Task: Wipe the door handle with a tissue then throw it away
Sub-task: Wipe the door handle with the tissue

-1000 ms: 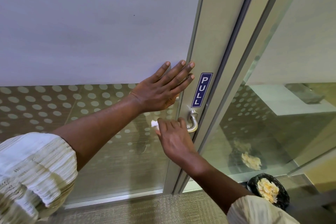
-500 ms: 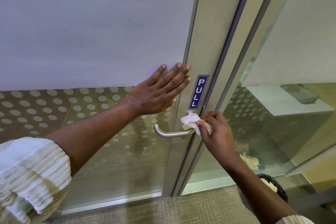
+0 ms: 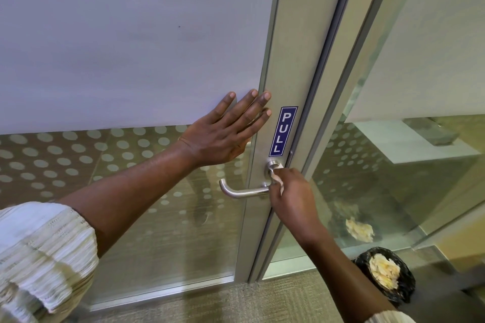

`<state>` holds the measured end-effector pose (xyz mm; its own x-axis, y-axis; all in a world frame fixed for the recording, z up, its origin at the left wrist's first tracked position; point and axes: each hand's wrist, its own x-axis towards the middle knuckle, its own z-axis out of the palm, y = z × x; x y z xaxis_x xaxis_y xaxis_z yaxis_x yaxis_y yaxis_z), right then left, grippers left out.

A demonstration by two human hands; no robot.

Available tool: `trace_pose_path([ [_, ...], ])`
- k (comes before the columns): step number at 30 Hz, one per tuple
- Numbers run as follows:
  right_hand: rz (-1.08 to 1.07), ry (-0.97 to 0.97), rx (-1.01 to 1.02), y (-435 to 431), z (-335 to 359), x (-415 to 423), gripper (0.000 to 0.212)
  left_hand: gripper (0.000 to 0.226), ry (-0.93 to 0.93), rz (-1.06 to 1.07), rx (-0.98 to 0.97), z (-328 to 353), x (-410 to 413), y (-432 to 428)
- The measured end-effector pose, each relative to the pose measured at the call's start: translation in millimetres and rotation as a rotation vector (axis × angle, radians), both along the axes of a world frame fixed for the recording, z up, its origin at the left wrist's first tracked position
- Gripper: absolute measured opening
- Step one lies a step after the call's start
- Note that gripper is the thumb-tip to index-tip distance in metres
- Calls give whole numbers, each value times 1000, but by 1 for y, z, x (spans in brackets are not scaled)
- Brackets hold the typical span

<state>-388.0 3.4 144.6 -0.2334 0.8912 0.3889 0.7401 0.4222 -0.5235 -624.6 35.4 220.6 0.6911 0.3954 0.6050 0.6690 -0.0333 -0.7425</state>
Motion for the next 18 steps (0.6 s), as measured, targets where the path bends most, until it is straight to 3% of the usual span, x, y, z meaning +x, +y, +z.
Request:
trace_pose_path([
  [6,65,12,-26,-7,-6,9,37,71,7,5,4,-1,-1,2],
  [10,-23,160,-132,8,-10,6,34,71,3,3,0,-2,-1,1],
  [12,-56,425,-294,10,-15,9,30,71,10,6,-4,-1,-1,2],
  [15,-8,1069,-722,10,-18,13,25,70,8,1,-14,0,-1,1],
  [18,69,1431,-980,-2,-34,8,25,71,-5,-6,-2,-1,0,1],
])
